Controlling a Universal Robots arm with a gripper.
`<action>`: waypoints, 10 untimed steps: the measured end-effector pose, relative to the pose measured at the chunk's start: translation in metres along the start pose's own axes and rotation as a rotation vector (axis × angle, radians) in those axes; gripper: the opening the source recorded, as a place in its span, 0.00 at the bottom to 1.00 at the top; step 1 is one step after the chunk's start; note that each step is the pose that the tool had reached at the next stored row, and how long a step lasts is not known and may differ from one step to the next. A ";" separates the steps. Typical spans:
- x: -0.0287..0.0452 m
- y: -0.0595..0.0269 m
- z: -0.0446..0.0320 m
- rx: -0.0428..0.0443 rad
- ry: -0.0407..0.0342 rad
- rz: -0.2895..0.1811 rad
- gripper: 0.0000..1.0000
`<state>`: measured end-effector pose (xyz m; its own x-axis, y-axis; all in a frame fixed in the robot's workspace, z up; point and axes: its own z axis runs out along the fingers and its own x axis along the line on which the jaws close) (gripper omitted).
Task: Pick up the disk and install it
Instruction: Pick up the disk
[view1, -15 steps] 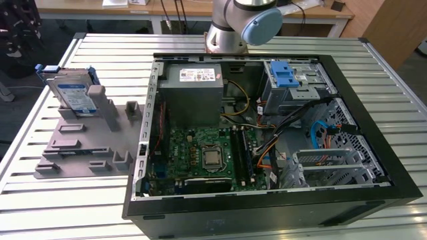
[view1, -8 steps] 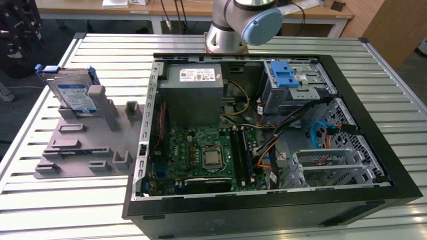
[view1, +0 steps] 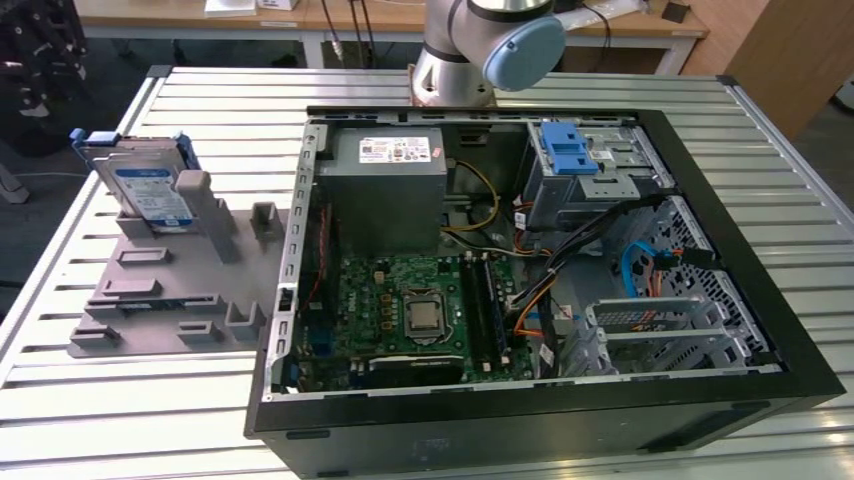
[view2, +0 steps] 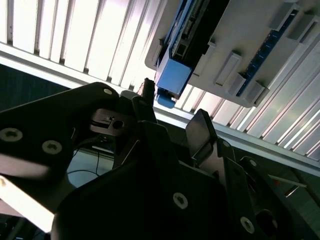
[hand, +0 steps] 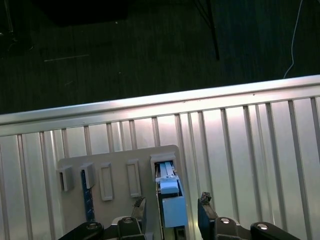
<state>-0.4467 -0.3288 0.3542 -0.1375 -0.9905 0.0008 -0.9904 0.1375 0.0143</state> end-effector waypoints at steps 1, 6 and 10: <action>-0.0001 -0.0002 0.0004 0.0000 0.0000 0.000 0.53; -0.0005 -0.0038 0.0024 -0.0002 0.0001 0.000 0.53; -0.0008 -0.0055 0.0049 0.0000 0.0000 0.000 0.53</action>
<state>-0.4412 -0.3288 0.3493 -0.1375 -0.9905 0.0008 -0.9904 0.1375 0.0143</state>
